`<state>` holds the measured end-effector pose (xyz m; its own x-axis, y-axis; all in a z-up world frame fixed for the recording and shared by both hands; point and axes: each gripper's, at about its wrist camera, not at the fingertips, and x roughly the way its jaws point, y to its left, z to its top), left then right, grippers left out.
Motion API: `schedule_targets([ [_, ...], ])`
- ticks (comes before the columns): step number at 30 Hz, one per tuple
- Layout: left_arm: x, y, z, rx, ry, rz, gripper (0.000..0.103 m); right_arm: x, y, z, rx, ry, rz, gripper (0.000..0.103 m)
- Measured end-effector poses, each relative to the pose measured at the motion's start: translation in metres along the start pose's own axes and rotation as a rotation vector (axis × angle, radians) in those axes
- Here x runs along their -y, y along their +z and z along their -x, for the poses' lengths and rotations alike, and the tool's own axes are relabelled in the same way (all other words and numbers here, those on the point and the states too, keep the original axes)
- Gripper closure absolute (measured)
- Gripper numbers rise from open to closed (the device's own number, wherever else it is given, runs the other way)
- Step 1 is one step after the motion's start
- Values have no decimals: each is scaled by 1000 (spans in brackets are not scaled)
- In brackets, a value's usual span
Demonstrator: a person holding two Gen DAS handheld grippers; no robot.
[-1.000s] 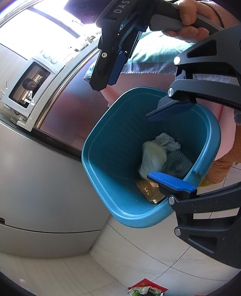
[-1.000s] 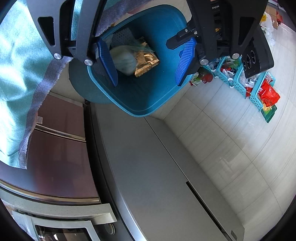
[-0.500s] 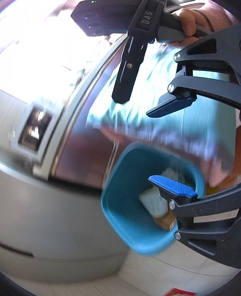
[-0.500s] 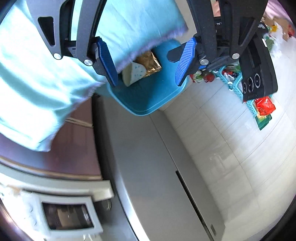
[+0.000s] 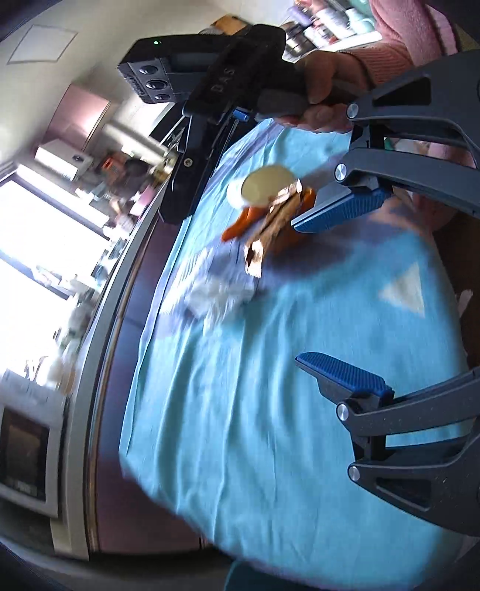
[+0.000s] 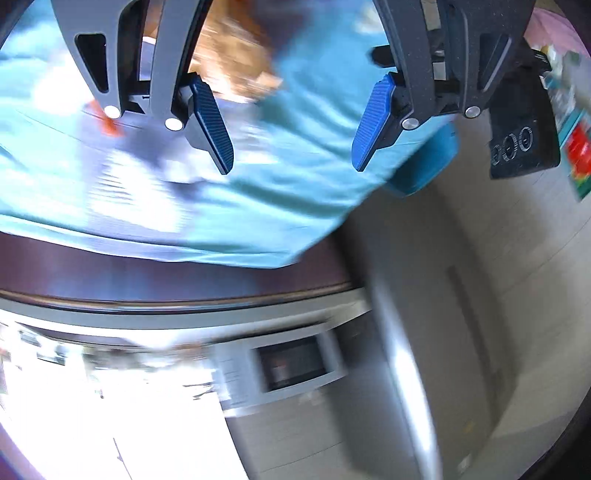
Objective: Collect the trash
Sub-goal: 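Move both open tools back over the table, then grasp the gold foil wrapper with the left tool while the right tool grasps the dotted paper cup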
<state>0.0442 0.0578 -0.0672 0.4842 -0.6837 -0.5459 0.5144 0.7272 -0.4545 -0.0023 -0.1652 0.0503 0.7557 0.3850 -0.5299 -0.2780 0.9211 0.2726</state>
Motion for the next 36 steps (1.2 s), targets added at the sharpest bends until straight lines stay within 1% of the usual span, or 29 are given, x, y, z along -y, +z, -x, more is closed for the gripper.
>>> schedule_targets([
  [3,19,2,-22,-42,-47,-8,35,40,-7,27,38,-80,-76,35],
  [5,26,8,-38,-73,-63,-4,33,65,-13,38,54,-135,-137,34],
  [9,32,14,-66,-123,-83,23,33,107,-29,44,46,-181,-252,29],
  [12,34,16,-83,-143,-88,48,34,131,-42,35,13,-166,-350,28],
  [15,34,19,-94,-158,-106,79,40,148,-54,24,-20,-99,-442,28],
  [17,35,21,-98,-158,-105,88,49,152,-59,16,-31,-49,-480,28],
  [18,35,21,-99,-158,-104,89,51,152,-62,18,-31,-31,-492,28],
  [20,36,22,-100,-159,-105,87,64,153,-66,14,-38,17,-521,27],
  [21,36,21,-101,-162,-109,87,67,154,-67,12,-44,38,-535,27],
  [23,37,21,-98,-163,-112,83,78,151,-67,12,-43,43,-529,27],
  [24,38,21,-98,-159,-111,79,81,150,-67,13,-45,56,-524,27],
  [25,39,21,-97,-155,-113,73,86,149,-67,12,-43,72,-525,31],
  [26,40,22,-96,-152,-114,69,89,149,-68,14,-41,82,-524,36],
  [27,41,22,-96,-149,-114,66,90,147,-68,15,-40,82,-519,37],
  [29,42,22,-96,-140,-115,55,95,145,-66,19,-31,75,-500,43],
  [31,42,23,-93,-132,-121,52,96,141,-63,24,-22,67,-476,47],
  [32,41,23,-91,-128,-129,53,98,138,-62,26,-19,62,-456,49],
  [36,39,24,-80,-96,-146,44,100,126,-56,31,-11,54,-399,51],
])
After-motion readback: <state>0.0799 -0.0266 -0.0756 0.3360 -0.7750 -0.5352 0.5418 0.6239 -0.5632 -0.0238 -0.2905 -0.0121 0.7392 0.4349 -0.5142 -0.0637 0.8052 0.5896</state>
